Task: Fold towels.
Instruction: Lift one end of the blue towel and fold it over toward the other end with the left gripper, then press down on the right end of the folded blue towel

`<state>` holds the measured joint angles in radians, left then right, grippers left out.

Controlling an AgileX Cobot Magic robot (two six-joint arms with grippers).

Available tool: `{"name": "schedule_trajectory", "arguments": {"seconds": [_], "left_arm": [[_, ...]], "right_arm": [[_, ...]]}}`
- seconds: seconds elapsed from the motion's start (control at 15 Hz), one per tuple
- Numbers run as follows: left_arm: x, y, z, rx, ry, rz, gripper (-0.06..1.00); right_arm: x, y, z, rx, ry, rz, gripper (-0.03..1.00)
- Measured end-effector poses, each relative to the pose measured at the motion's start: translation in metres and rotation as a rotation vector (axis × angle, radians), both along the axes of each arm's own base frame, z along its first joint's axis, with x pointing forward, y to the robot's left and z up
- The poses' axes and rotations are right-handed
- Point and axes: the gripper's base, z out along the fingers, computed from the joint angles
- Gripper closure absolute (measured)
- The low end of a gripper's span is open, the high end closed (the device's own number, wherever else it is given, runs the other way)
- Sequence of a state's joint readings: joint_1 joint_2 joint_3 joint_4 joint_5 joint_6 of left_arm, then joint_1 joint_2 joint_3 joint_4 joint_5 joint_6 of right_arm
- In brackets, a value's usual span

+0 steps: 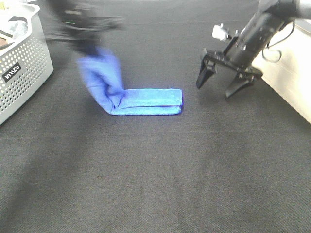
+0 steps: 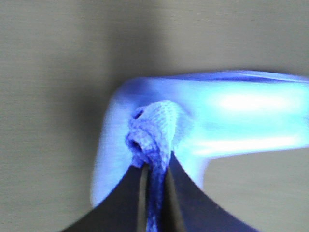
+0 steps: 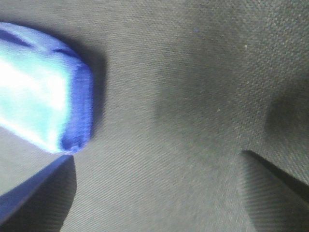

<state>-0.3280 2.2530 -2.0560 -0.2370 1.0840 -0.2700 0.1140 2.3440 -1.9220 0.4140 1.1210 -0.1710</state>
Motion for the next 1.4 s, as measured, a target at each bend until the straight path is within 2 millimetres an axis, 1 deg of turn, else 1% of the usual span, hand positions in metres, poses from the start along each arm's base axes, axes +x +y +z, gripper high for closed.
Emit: {"name": "schedule_trajectory", "arguments": {"seconds": [0.07,0.13,0.2,0.33,0.4,0.47,0.53,0.6,0.67,0.73,0.8,0.87,0.93,1.0,1.07,1.13,1.27,1.4], "left_arm": [[-0.003,-0.02,-0.002,-0.029,-0.017,0.003,0.89],[-0.004,-0.03,-0.005,-0.045,-0.026,0.005,0.89],[-0.004,-0.05,-0.018,-0.092,-0.035,0.039,0.89],[0.0,-0.065,-0.043,-0.133,-0.018,0.102,0.89],[0.001,-0.072,-0.055,-0.152,-0.009,0.123,0.87],[0.001,-0.078,-0.064,-0.174,0.003,0.134,0.83],[0.0,-0.085,-0.07,-0.201,0.009,0.143,0.76],[-0.001,-0.095,-0.069,-0.256,-0.005,0.157,0.59],[0.0,-0.099,-0.066,-0.297,-0.025,0.172,0.47],[0.0,-0.104,-0.063,-0.337,-0.033,0.186,0.38],[0.001,-0.106,-0.062,-0.362,-0.032,0.192,0.33],[0.001,-0.106,-0.061,-0.371,-0.037,0.191,0.32],[0.005,-0.1,-0.058,-0.367,-0.057,0.181,0.31],[0.008,-0.091,-0.049,-0.364,-0.086,0.17,0.31],[0.014,-0.077,-0.035,-0.359,-0.13,0.159,0.31],[0.014,-0.077,-0.035,-0.359,-0.13,0.159,0.31],[0.025,-0.046,-0.008,-0.347,-0.217,0.149,0.31],[0.03,-0.021,0.012,-0.328,-0.282,0.14,0.31]], "right_arm": [[0.0,0.0,0.006,0.002,-0.012,-0.002,0.12],[-0.001,0.0,0.01,0.002,-0.019,-0.002,0.12],[-0.001,0.0,0.017,0.005,-0.032,-0.004,0.12],[-0.004,0.0,0.021,0.006,-0.021,0.0,0.12],[-0.005,0.0,0.021,0.007,-0.008,-0.005,0.12],[-0.005,0.0,0.021,0.004,-0.004,-0.011,0.12],[-0.005,0.0,0.021,0.004,-0.002,-0.011,0.12],[-0.006,0.0,0.021,0.004,0.007,-0.014,0.12],[-0.006,0.0,0.021,0.004,0.015,-0.016,0.12],[-0.006,0.0,0.021,0.005,0.021,-0.026,0.12],[-0.007,0.0,0.021,0.005,0.022,-0.026,0.12],[-0.007,0.0,0.021,0.006,0.022,-0.027,0.12],[-0.007,0.0,0.021,0.014,0.025,-0.029,0.12],[-0.007,0.003,0.022,0.041,0.027,-0.03,0.12],[-0.007,0.005,0.024,0.076,0.023,-0.021,0.12],[-0.007,0.005,0.024,0.076,0.023,-0.021,0.12],[-0.006,0.016,0.029,0.199,0.002,0.011,0.12],[-0.007,0.034,0.037,0.334,-0.029,0.058,0.12]]}}
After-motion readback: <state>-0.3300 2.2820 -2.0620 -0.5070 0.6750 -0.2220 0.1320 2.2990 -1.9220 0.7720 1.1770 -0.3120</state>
